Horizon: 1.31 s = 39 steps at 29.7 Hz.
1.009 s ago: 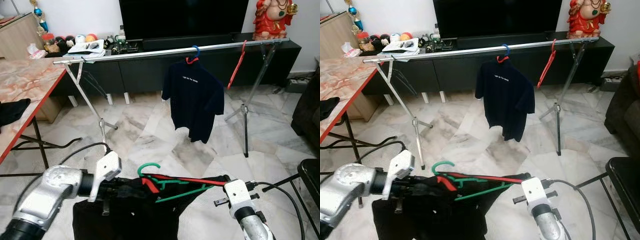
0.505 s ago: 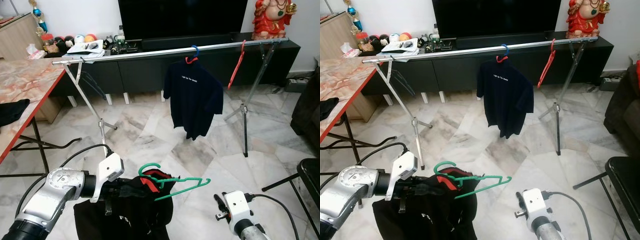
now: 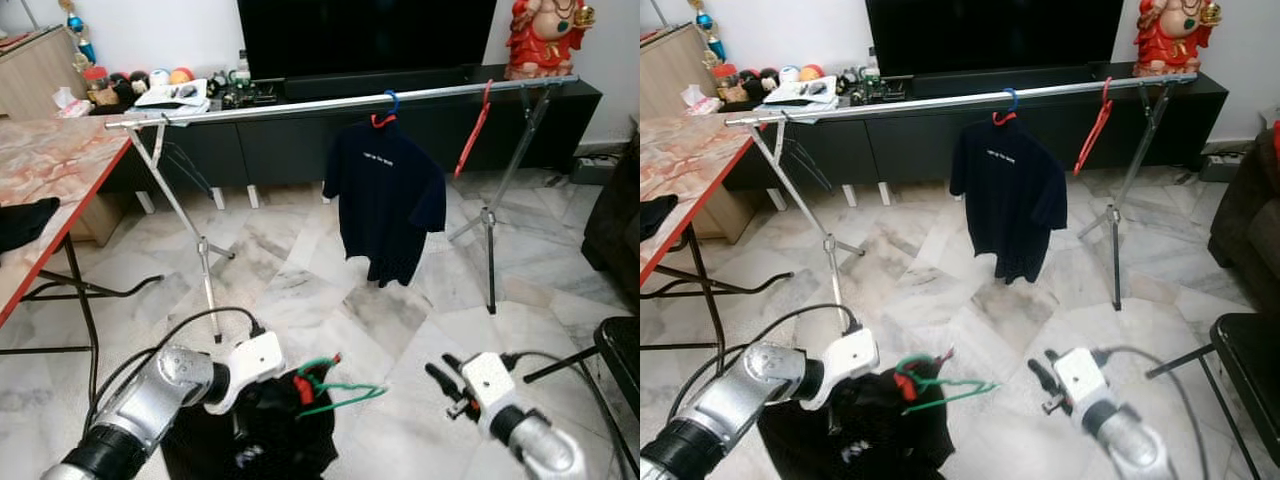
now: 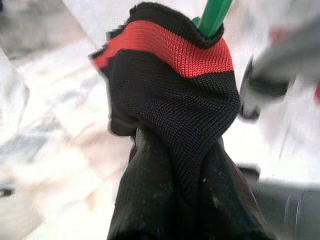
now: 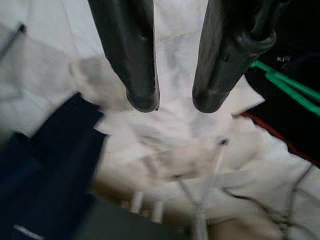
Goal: Hang hanger
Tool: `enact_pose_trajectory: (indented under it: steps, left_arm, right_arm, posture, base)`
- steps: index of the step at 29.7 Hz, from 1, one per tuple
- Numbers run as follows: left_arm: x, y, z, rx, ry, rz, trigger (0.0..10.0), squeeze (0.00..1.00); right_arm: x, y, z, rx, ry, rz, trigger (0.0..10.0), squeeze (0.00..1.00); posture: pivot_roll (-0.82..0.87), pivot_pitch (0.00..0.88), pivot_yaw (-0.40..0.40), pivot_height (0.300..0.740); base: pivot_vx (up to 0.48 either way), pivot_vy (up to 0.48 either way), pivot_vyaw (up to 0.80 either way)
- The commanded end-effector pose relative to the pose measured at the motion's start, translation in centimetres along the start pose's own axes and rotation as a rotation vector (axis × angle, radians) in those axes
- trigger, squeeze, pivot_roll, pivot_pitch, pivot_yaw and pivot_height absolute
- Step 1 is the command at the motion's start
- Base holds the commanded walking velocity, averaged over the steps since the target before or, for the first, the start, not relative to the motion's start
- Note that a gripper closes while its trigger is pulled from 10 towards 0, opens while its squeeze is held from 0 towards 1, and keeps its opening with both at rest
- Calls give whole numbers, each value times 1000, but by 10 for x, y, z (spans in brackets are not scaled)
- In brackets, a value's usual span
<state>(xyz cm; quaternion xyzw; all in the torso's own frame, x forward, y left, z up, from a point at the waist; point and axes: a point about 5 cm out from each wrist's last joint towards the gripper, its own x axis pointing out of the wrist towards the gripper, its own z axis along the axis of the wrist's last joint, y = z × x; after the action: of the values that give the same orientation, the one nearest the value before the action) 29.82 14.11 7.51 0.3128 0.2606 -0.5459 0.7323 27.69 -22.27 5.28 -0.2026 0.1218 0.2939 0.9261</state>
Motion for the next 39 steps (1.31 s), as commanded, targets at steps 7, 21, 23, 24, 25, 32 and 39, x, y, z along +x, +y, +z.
enact_pose_trajectory:
  steps: [7,21,23,24,25,32,39]
  left_arm:
    - [8,4,21,28,-55,-20,10000,0]
    - [16,11,61,-398,-683,39,10000,0]
    - [21,19,53,-510,-714,212,10000,0]
    - [23,25,47,-568,-685,321,10000,0]
    - [23,25,47,-568,-685,321,10000,0]
    - [8,46,15,-781,-631,815,10000,0]
    - [-38,49,42,-613,-1026,1105,10000,0]
  right_arm:
    - [0,10,30,-35,-92,222,10000,0]
    - [-16,-19,77,-13,-231,345,10000,0]
    - [-24,-40,94,0,-323,229,10000,0]
    - [-28,-46,101,11,-367,172,10000,0]
    - [-28,-46,101,11,-367,172,10000,0]
    - [-24,-42,92,121,-403,-18,10000,0]
    - [6,8,19,306,-122,-159,10000,0]
  posture:
    - [0,65,70,740]
    - [-28,34,18,740]
    - [-39,32,15,740]
    - [-43,28,15,740]
    - [-43,28,15,740]
    - [-54,20,18,740]
    - [-44,12,19,740]
  base:
    - [0,0,0]
    - [0,0,0]
    - [0,0,0]
    - [0,0,0]
    - [0,0,0]
    - [0,0,0]
    - [0,0,0]
